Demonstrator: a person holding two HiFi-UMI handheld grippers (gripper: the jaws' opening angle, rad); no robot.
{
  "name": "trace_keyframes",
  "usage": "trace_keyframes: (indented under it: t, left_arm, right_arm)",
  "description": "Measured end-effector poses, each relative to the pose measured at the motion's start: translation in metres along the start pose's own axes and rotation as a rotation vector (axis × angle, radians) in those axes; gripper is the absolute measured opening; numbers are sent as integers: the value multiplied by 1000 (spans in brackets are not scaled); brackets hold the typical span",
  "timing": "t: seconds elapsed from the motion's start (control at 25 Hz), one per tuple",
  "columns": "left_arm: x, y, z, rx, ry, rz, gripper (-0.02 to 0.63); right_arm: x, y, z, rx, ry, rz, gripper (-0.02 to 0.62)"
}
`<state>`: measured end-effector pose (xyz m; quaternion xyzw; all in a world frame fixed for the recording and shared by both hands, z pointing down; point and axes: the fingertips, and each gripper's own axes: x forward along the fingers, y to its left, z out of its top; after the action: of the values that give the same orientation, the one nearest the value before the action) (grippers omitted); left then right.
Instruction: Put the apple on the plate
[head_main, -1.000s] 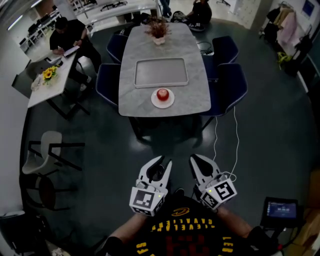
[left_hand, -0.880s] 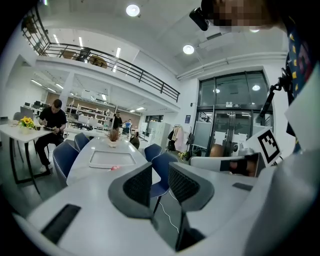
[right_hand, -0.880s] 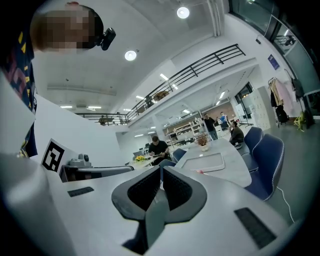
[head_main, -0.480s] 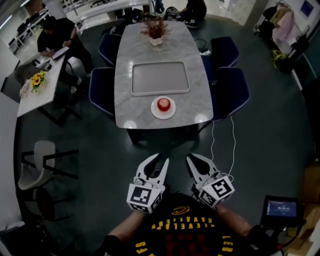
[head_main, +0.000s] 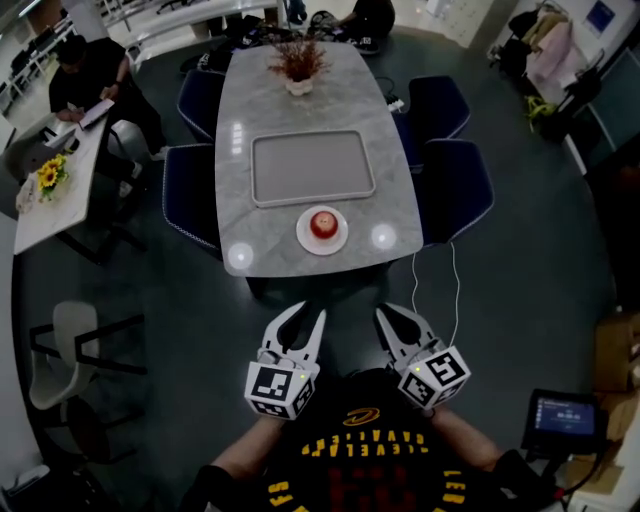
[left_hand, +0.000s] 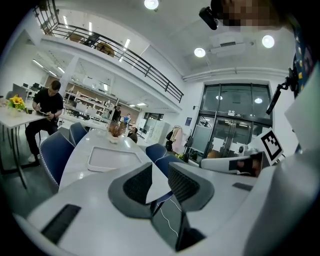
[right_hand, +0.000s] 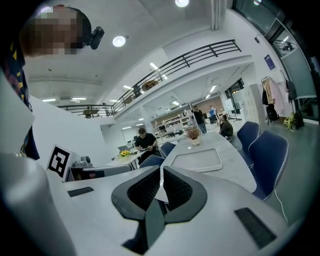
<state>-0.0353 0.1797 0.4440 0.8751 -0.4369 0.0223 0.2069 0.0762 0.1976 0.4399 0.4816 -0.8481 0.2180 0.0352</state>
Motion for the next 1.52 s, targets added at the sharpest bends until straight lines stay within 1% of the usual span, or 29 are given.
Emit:
trace_keyframes:
  t: [0.2,0.36,0.56,0.68,0.8,0.88,0.96,1.04,1.08,1.16,1.28,1.36,1.52]
  left_arm:
    - [15,17,-10,-47,23,2,98]
    - [29,31,-13,-78,47,33,100]
    - [52,50,-18,-115,96,86,100]
    - [74,55,-15,-113,104,119,98]
    - [100,56,-11,-116,112,146,100]
    - [115,61,-14,-169,128,158,100]
    - [131,72,-20,-253,147,165,100]
    - [152,89,-28,-322,167,191,100]
    - [162,98,-32,-338,178,213,100]
    - [170,112,-41,-340,205,262,100]
    - [159,131,-55,-342,238,312,100]
    - [156,142,-64,-362,257,334,100]
    - [164,167,-92,-419,314,395,100]
  right_arm:
    - [17,-12,2,14,18,-2,8]
    - [40,-28,4,33,30,17,8]
    - [77,-59,11,61,57,67,8]
    - [99,-79,16,86,78,116,8]
    - [118,-95,22,91,100,165,8]
    - [128,-109,23,103,126,183,9]
    - [140,-125,21,122,156,197,55]
    - [155,-150,20,139,183,208,57]
    - [162,-165,19,144,197,210,57]
    - [170,-186,10,151,232,210,57]
    - [177,-190,-17,183,306,231,55]
    - [185,-191,-36,192,357,238,55]
    - [204,-205,-71,172,455,224,55]
